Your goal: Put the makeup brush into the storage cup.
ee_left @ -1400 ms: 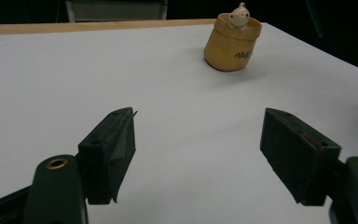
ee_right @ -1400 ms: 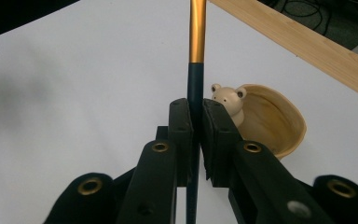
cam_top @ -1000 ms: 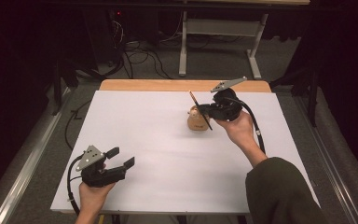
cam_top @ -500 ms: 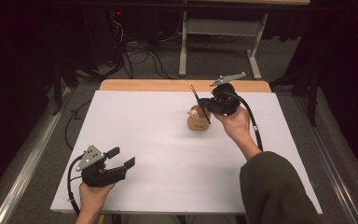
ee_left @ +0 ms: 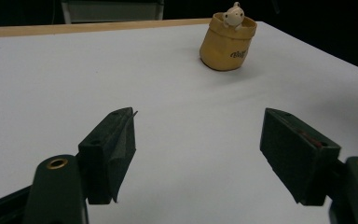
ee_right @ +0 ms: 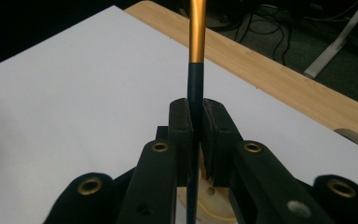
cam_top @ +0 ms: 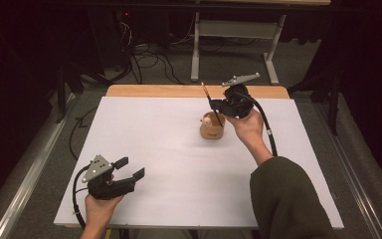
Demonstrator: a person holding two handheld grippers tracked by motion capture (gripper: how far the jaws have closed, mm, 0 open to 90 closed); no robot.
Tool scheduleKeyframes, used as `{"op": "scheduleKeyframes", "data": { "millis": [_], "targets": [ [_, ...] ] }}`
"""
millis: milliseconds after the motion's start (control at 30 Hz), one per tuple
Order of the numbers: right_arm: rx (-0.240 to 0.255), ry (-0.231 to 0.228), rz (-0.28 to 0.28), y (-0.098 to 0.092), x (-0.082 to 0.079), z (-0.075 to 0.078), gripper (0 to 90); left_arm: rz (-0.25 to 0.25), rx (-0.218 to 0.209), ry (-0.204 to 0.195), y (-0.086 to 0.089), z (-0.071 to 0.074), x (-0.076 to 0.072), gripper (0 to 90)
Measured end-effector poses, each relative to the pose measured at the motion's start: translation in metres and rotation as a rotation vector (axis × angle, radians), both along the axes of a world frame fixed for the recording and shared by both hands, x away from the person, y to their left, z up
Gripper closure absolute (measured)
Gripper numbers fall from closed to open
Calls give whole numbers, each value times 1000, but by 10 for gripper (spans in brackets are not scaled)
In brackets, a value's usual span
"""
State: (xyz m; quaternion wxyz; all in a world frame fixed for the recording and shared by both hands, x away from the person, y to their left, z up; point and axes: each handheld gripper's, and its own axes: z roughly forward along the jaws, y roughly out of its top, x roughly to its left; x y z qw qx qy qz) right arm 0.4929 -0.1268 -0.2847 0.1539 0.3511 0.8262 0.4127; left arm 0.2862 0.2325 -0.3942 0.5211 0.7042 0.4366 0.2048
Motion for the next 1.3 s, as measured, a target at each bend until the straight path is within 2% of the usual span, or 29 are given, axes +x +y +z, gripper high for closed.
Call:
{"op": "scheduleKeyframes", "data": {
  "millis": [200,433,500,667,1300],
  "targets": [
    [0,-5,-17,2,7,0,849,1,-2,-1,1,0,0,273],
    [-19,-13,-31,5,13,-6,849,-3,1,1,0,0,0,274],
    [-8,-19,-40,6,15,-7,849,-2,-1,0,0,0,0,274],
    [-18,-25,-46,11,19,-11,849,-3,1,1,0,0,0,274],
    [-70,-10,-69,22,26,-28,848,-14,2,2,-2,0,0,274]
  ]
}}
